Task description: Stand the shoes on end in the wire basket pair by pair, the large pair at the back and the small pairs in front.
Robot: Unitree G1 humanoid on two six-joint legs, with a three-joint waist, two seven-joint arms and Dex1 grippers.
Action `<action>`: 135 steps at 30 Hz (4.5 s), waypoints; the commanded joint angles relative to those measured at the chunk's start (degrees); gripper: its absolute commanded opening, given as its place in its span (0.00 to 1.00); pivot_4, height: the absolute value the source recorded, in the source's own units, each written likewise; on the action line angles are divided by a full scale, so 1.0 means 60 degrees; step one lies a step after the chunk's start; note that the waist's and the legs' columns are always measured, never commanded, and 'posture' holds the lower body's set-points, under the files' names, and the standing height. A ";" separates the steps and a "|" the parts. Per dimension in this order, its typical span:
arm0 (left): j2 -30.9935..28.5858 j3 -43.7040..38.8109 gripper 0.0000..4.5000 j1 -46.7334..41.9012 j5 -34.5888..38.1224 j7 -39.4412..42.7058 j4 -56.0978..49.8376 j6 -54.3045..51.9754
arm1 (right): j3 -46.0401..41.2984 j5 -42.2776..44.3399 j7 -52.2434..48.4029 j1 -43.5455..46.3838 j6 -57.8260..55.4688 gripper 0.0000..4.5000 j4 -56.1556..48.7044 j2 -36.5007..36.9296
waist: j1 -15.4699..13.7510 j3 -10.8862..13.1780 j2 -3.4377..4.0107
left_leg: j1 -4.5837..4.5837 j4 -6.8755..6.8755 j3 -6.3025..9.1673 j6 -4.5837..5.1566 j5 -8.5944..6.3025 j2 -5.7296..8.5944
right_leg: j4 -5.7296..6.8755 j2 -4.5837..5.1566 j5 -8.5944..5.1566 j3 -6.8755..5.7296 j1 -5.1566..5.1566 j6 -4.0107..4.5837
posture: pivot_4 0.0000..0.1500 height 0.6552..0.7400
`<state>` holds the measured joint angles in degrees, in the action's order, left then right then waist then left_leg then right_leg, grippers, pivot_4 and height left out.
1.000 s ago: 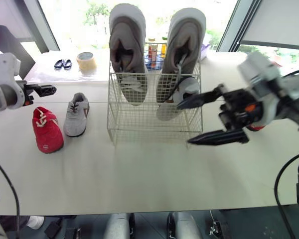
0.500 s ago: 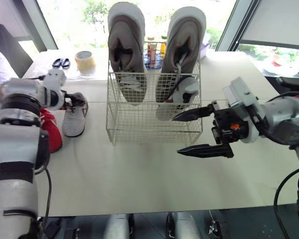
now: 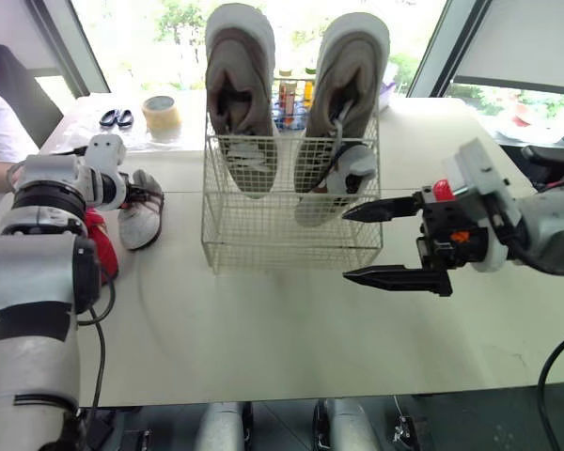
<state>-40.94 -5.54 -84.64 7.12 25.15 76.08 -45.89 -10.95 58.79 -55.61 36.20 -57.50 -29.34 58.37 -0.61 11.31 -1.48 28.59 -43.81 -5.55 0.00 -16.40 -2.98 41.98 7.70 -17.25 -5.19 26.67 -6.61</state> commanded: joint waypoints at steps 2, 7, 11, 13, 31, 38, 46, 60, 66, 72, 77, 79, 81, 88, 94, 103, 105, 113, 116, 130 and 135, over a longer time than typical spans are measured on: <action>-0.0480 -0.1979 0.05 0.0144 0.1025 -0.1739 -0.4928 -0.1249 | -0.0545 0.0020 0.0101 0.0228 0.0101 1.00 0.0597 0.0241 | 0.0030 -0.0002 0.0002 | 0.0001 -0.0011 -0.0005 0.0017 -0.0011 0.0001 | -0.0005 0.0012 0.0001 0.0002 -0.0006 -0.0003 | 1.00 0.15; 0.1551 -0.4562 0.05 0.3380 0.2161 -0.3687 -1.3742 -0.2055 | -0.0168 -0.0281 -0.0187 0.0640 0.0229 1.00 0.1380 0.0267 | 0.0073 -0.0018 0.0027 | -0.0067 0.0008 -0.0007 0.0023 -0.0016 0.0001 | 0.0002 0.0062 0.0000 0.0019 -0.0047 -0.0007 | 1.00 0.15; 0.3560 -0.4826 0.05 0.4790 0.3432 -0.4058 -1.7713 -0.1382 | 0.0479 -0.0647 -0.0755 0.1176 0.0354 1.00 0.1960 0.0162 | -0.0014 -0.0017 0.0021 | -0.0043 -0.0052 -0.0003 0.0019 -0.0013 -0.0002 | 0.0026 0.0030 0.0003 -0.0006 -0.0057 -0.0002 | 1.00 0.15; 0.4254 -0.4481 0.05 0.5560 0.3634 -0.4271 -1.8833 -0.1182 | 0.0889 -0.1020 -0.1079 0.1503 0.0539 1.00 0.2437 0.0074 | -0.0035 -0.0019 0.0019 | -0.0047 -0.0053 -0.0003 0.0020 -0.0014 0.0002 | 0.0020 0.0034 0.0004 -0.0006 -0.0069 -0.0002 | 1.00 0.15; 0.4625 -0.0022 0.05 0.9335 0.1953 -0.3292 -1.9698 0.2681 | 0.1577 -0.2067 -0.2267 0.2677 0.0330 1.00 0.3775 -0.0095 | -0.0027 -0.0027 0.0030 | -0.0049 -0.0049 -0.0001 0.0025 -0.0017 0.0007 | 0.0014 0.0028 0.0004 -0.0010 -0.0072 -0.0001 | 1.00 0.15; 0.4775 0.0878 0.05 0.9301 0.1091 -0.2676 -1.8619 0.4769 | 0.1437 -0.1995 -0.2007 0.2637 0.0166 1.00 0.3667 -0.0242 | -0.0029 -0.0028 0.0032 | -0.0048 -0.0049 -0.0003 0.0028 -0.0018 0.0006 | 0.0015 0.0027 0.0005 -0.0011 -0.0066 0.0001 | 1.00 0.15; 0.5169 0.1693 0.05 0.8556 0.0222 -0.2245 -1.7552 0.6692 | 0.1133 -0.1851 -0.1850 0.2414 -0.0141 1.00 0.3407 -0.0116 | -0.0027 -0.0030 0.0035 | -0.0047 -0.0049 -0.0004 0.0031 -0.0020 0.0007 | 0.0013 0.0028 0.0005 -0.0011 -0.0066 0.0000 | 1.00 0.15; 0.5989 0.1760 0.05 0.7863 -0.0737 -0.2380 -1.4391 0.9571 | -0.0979 0.0327 -0.0039 -0.0138 -0.2084 1.00 0.0649 0.0204 | -0.0039 -0.0035 0.0045 | -0.0049 -0.0049 -0.0004 0.0040 -0.0025 0.0005 | 0.0008 0.0029 0.0005 -0.0014 -0.0073 0.0000 | 1.00 0.15; 0.6113 0.1777 0.05 0.8603 -0.0862 -0.2352 -1.3472 0.9593 | -0.1690 0.0902 0.0713 -0.0905 -0.2208 1.00 0.0230 0.0285 | -0.0039 -0.0037 0.0048 | -0.0045 -0.0053 -0.0003 0.0047 -0.0029 0.0008 | 0.0005 0.0031 0.0005 -0.0017 -0.0073 0.0000 | 1.00 0.15; 0.5961 0.1812 0.05 0.9472 0.0024 -0.1748 -1.4420 0.7150 | -0.1625 0.1072 0.1128 -0.1153 -0.1906 1.00 0.0181 0.0181 | -0.0027 -0.0046 0.0062 | -0.0053 -0.0049 0.0003 0.0047 -0.0029 0.0003 | 0.0010 0.0028 0.0005 -0.0018 -0.0077 0.0000 | 1.00 0.15; 0.5756 0.1469 0.05 0.9754 0.0604 -0.1742 -1.5586 0.5624 | -0.1466 0.1066 0.1162 -0.1184 -0.1655 1.00 0.0325 0.0176 | -0.0016 -0.0060 0.0080 | -0.0053 -0.0046 0.0037 0.0047 -0.0029 0.0004 | 0.0003 0.0027 0.0004 -0.0016 -0.0080 -0.0001 | 1.00 0.15; 0.5671 0.1323 0.36 0.9882 0.0901 -0.1645 -1.5893 0.5276 | -0.1306 0.0963 0.1107 -0.1175 -0.1502 1.00 0.0410 0.0150 | -0.0015 -0.0067 0.0090 | -0.0055 -0.0045 0.0038 0.0047 -0.0029 0.0004 | 0.0003 0.0023 0.0004 -0.0016 -0.0080 -0.0001 | 1.00 0.15; 0.5513 0.1182 0.58 0.9943 0.1169 -0.1581 -1.6187 0.4789 | -0.1146 0.0823 0.1001 -0.1152 -0.1330 1.00 0.0550 0.0168 | -0.0025 -0.0068 0.0093 | -0.0057 -0.0045 0.0040 0.0047 -0.0029 0.0004 | 0.0005 0.0022 0.0004 -0.0016 -0.0081 0.0000 | 1.00 0.15; 0.4723 0.0378 0.89 0.9925 0.2294 -0.1555 -1.7449 0.2728 | -0.0755 0.0351 0.0578 -0.1072 -0.0820 1.00 0.0993 0.0324 | -0.0022 -0.0069 0.0094 | -0.0055 -0.0049 0.0057 0.0048 -0.0029 0.0004 | 0.0005 0.0016 0.0004 -0.0021 -0.0089 0.0001 | 1.00 0.15; 0.4051 -0.0738 0.89 0.9920 0.5013 -0.1233 -1.8545 0.0562 | -0.0417 -0.0102 0.0180 -0.0979 -0.0487 1.00 0.1330 0.0361 | -0.0037 -0.0069 0.0094 | -0.0053 -0.0049 0.0060 0.0046 -0.0028 0.0002 | 0.0003 0.0014 0.0004 -0.0021 -0.0089 0.0001 | 1.00 0.15; 0.2013 -0.3250 0.89 1.0476 1.0759 -0.0379 -1.8101 -0.1470 | -0.0284 -0.0604 -0.0050 -0.1049 -0.0266 1.00 0.1588 0.0366 | -0.0004 -0.0067 0.0096 | -0.0062 -0.0048 0.0069 0.0038 -0.0024 -0.0001 | 0.0002 0.0014 0.0003 -0.0021 -0.0097 0.0002 | 1.00 0.15; 0.1398 -0.3729 1.00 1.0437 1.1597 -0.0403 -1.7504 -0.1566 | -0.0364 -0.0751 -0.0063 -0.1018 -0.0203 1.00 0.1778 0.0399 | -0.0011 -0.0067 0.0099 | -0.0064 -0.0047 0.0072 0.0032 -0.0021 -0.0001 | 0.0005 0.0010 0.0002 -0.0022 -0.0097 0.0003 | 1.00 0.15; -0.0426 -0.3225 1.00 1.0763 1.1301 -0.0279 -1.7759 -0.1576 | -0.1754 -0.1655 -0.0032 -0.3190 0.0108 1.00 0.2970 0.0705 | -0.0068 -0.0067 0.0097 | -0.0085 -0.0041 0.0073 0.0044 -0.0029 0.0013 | -0.0064 0.0015 0.0002 -0.0049 -0.0176 0.0004 | 1.00 0.15; -0.0313 -0.3038 1.00 1.1190 1.1292 -0.0388 -1.8177 -0.1359 | -0.2435 -0.1838 0.0788 -0.3657 0.0571 1.00 0.3429 -0.0169 | -0.0006 -0.0067 0.0097 | -0.0160 -0.0009 0.0077 0.0044 -0.0032 0.0009 | -0.0104 0.0014 0.0002 -0.0054 -0.0250 0.0004 | 1.00 0.15; -0.1229 -0.1832 1.00 1.3763 1.3930 0.0029 -2.0875 -0.1273 | -0.4139 -0.4085 0.2116 -0.5501 0.3058 1.00 0.5171 -0.0802 | -0.0057 -0.0087 0.0166 | -0.0196 0.0037 0.0064 0.0028 -0.0024 0.0014 | -0.0110 0.0018 -0.0001 -0.0036 -0.0257 0.0011 | 1.00 0.15; -0.1185 -0.0963 1.00 1.3746 1.3085 0.0159 -2.1033 -0.0949 | -0.4068 -0.4856 0.2285 -0.5588 0.4053 1.00 0.6221 -0.0883 | -0.0005 -0.0136 0.0249 | -0.0204 0.0040 0.0061 0.0029 -0.0024 0.0010 | -0.0107 0.0006 -0.0001 -0.0035 -0.0252 0.0011 | 1.00 0.15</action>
<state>-48.02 -12.38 -1.79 87.57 25.05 -48.69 -53.01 -33.83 30.86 -42.13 1.96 -36.04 7.04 52.38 -0.64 10.50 0.01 27.37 -43.57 -5.18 0.18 -16.55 -2.91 41.33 7.73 -17.26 -5.39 25.16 -6.54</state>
